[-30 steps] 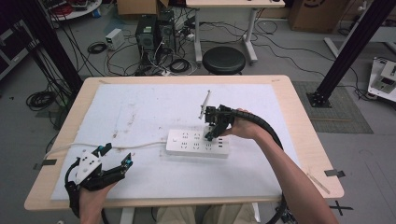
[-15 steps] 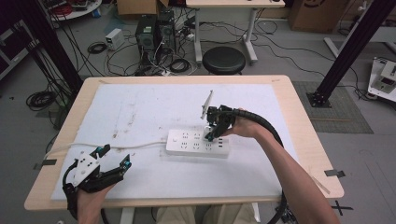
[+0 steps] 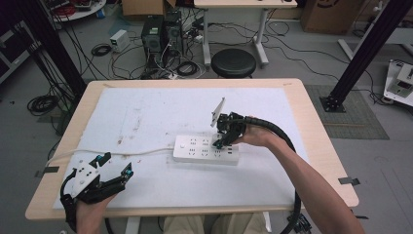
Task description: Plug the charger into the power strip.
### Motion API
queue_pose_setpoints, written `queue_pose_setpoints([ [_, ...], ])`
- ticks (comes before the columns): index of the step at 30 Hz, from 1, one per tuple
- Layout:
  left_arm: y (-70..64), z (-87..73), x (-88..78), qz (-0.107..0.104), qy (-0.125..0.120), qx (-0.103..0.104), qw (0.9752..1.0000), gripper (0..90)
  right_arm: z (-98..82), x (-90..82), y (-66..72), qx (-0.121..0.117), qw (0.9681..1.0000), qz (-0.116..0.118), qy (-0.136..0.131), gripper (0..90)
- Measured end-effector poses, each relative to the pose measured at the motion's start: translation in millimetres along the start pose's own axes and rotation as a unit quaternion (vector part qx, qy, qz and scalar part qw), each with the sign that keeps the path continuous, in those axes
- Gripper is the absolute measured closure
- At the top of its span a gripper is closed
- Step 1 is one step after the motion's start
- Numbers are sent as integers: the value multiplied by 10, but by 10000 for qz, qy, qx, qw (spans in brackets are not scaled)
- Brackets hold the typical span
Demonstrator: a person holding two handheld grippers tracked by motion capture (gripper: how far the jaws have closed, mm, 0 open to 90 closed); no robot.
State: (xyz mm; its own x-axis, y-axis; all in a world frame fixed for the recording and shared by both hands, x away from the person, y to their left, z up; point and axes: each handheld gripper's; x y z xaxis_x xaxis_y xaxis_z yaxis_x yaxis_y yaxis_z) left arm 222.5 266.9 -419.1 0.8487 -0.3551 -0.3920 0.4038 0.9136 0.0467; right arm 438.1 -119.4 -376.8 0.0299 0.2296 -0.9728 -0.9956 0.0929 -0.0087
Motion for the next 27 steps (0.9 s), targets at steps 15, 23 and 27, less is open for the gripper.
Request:
queue_pose_setpoints([
  [15,10,18,17,15,16,-52,10000,218,-53,26,42,-72,9997,-115,-226,637],
  [23,-44,53,30,-68,-12,29,10000,218,-88,44,38,-90,9992,-116,-385,638],
  [27,-36,51,24,-65,-20,-1,10000,218,-110,52,-17,-12,9988,64,-476,638],
])
Point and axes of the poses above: each handheld gripper's, and its own axes: x roughly forward along the jaws, z roughly out of its top, y roughly to its left, and after that the axes turned 10 degrees about y, right-handed
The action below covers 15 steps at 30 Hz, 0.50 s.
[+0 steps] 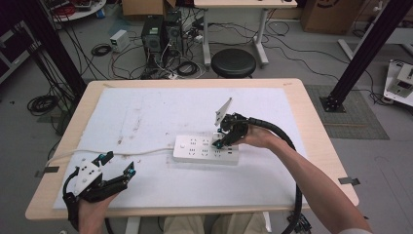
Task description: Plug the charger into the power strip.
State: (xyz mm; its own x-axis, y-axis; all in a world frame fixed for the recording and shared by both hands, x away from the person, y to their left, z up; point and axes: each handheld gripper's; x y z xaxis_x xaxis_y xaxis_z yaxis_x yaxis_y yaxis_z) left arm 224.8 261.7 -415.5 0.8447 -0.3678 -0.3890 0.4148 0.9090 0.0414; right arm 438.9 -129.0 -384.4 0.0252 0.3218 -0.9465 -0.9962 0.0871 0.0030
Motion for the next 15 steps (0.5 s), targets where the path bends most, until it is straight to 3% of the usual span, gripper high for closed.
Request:
queue_pose_setpoints([
  [2,7,-12,-6,27,12,0,10000,217,-12,7,-15,9,10000,46,-63,638],
  [12,23,-17,13,1,37,-17,10000,218,30,5,105,-124,9994,-315,115,638],
  [15,7,3,22,-7,22,52,10000,218,-10,13,16,-8,10000,-52,-59,637],
])
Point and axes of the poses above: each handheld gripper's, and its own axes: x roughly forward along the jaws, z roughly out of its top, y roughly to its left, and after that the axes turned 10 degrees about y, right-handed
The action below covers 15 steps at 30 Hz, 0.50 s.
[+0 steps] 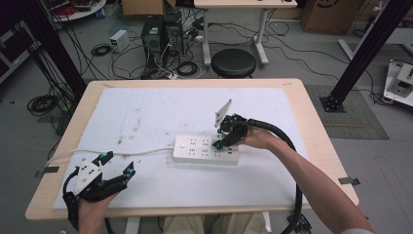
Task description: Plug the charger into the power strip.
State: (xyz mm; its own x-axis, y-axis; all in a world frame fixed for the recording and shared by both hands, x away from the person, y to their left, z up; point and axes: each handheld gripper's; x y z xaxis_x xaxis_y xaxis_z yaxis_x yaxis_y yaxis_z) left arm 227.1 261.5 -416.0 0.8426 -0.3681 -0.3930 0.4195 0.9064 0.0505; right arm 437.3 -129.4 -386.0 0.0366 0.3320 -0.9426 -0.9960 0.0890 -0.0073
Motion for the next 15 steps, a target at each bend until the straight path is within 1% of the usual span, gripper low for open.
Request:
queue_pose_setpoints([
  [1,-9,-2,-1,-2,13,6,10000,218,-9,3,-11,29,10000,54,-29,637],
  [2,-12,-9,3,0,14,-4,10000,218,-8,4,-12,24,10000,37,-32,638],
  [3,-12,-16,6,-7,38,-5,10000,218,-2,7,7,-42,10000,-14,-15,638],
  [4,-18,-21,12,-27,45,-39,10000,218,-4,6,10,-30,10000,-28,-17,638],
  [7,-24,-15,13,-30,47,-27,10000,218,-5,7,30,-35,9999,-91,-25,638],
  [9,-33,6,13,-40,37,35,10000,218,-23,20,79,-106,9995,-267,-119,638],
  [10,-39,8,14,-47,35,15,10000,218,-19,23,105,-156,9992,-341,-106,638],
  [13,-40,5,21,-48,66,29,10000,218,-18,21,118,-134,9992,-370,-76,638],
  [14,-42,2,38,-47,74,15,10000,218,4,29,130,-162,9990,-405,-35,638],
  [15,-47,2,42,-58,66,1,10000,218,10,40,93,-164,9993,-325,-97,638],
])
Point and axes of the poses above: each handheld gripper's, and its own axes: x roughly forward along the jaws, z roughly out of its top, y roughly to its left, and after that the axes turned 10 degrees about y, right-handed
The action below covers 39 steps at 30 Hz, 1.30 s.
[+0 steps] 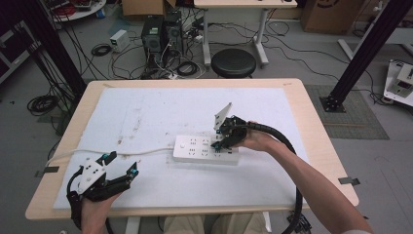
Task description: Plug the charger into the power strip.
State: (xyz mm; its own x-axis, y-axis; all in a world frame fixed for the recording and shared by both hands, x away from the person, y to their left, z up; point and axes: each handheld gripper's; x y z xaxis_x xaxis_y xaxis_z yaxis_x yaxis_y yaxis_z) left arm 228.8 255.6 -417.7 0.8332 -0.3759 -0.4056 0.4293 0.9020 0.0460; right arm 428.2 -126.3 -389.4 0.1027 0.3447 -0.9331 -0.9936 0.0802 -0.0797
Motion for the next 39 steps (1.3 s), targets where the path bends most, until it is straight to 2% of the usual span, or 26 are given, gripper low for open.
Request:
queue_pose_setpoints([
  [1,-3,3,0,-6,7,8,10000,218,-6,4,-20,105,9999,107,-3,637],
  [3,-4,11,-2,-11,1,32,10000,218,-6,9,-38,89,9999,126,-36,637],
  [5,4,23,-8,-2,6,35,10000,218,-61,32,-56,224,9994,216,-158,638],
  [8,30,23,-24,12,14,16,10000,218,-85,41,-22,254,9993,119,-266,637],
  [18,45,7,-17,10,-2,-17,10000,218,-72,32,-24,287,9993,132,-219,630],
  [21,55,24,-19,30,-34,-9,10000,218,-96,36,-36,314,9988,182,-330,617],
  [24,69,27,-22,42,-31,-15,10000,218,-138,30,-49,497,9971,237,-534,389],
  [25,69,27,-22,42,-31,-15,10000,218,-138,30,-49,497,9971,237,-534,389],
  [27,82,23,-17,54,-23,-5,10000,218,-186,3,-46,637,9956,151,-671,246],
  [28,82,23,-17,54,-23,-5,10000,218,-186,3,-46,637,9956,151,-671,246],
  [29,94,20,-1,43,-23,-21,10000,218,-269,-55,-26,946,9917,46,-871,200],
  [30,98,21,6,55,-20,-16,10000,217,-303,-77,-12,1023,9901,-28,-956,200],
  [31,98,21,6,55,-20,-16,10000,218,-303,-77,-12,1023,9901,-28,-956,200],
  [32,102,22,13,44,-13,-15,10000,218,-338,-96,5,1095,9883,-105,-1055,200],
  [34,113,25,31,50,0,-16,10000,217,-408,-139,58,1317,9833,-286,-1226,200],
  [36,122,28,51,38,3,-14,10000,218,-495,-190,122,1505,9758,-459,-1521,200],
  [37,122,28,51,38,3,-14,10000,218,-495,-190,122,1505,9758,-459,-1521,200],
  [38,130,35,89,18,7,-17,10000,217,-636,-263,252,1737,9625,-751,-1943,200],
  [39,130,35,89,18,7,-17,10000,218,-636,-263,252,1737,9625,-751,-1943,200],
])
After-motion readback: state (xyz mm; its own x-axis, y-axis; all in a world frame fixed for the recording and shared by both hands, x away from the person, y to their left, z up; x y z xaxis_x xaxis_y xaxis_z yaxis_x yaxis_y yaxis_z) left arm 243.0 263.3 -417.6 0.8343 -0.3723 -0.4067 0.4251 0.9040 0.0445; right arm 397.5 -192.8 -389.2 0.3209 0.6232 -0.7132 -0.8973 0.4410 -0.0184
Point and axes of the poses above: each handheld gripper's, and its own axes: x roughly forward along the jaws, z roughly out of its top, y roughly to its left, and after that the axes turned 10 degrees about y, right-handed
